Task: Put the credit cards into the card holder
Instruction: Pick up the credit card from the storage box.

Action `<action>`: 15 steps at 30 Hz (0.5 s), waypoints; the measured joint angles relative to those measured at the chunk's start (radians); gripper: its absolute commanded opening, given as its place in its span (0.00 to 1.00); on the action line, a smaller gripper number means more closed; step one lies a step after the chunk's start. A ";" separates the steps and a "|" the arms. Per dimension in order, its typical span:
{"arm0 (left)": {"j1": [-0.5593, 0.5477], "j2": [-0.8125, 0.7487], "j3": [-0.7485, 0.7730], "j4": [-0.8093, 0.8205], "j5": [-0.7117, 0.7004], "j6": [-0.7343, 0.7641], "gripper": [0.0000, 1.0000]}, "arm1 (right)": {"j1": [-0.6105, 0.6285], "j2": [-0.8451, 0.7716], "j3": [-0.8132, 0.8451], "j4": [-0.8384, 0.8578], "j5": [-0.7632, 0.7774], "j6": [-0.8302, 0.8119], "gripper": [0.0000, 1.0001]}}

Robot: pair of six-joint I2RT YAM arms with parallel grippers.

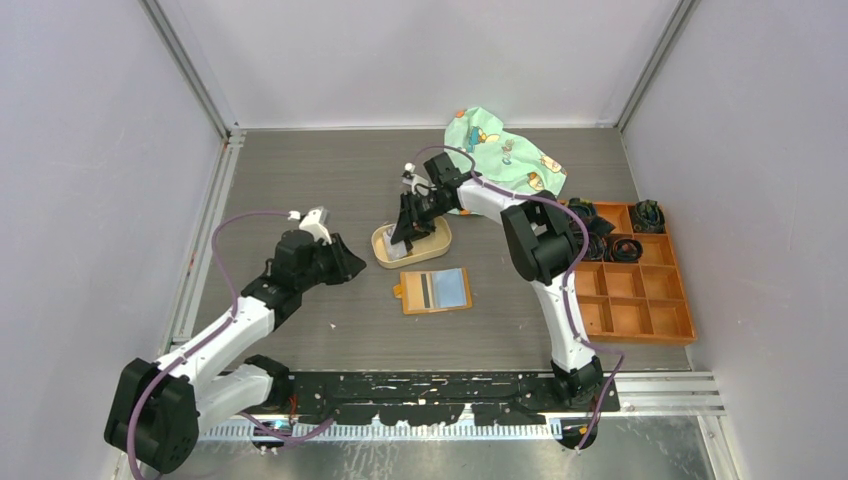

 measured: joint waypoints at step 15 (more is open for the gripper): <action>0.000 -0.005 -0.013 -0.008 -0.002 -0.015 0.24 | -0.016 0.000 -0.001 -0.001 -0.006 0.000 0.28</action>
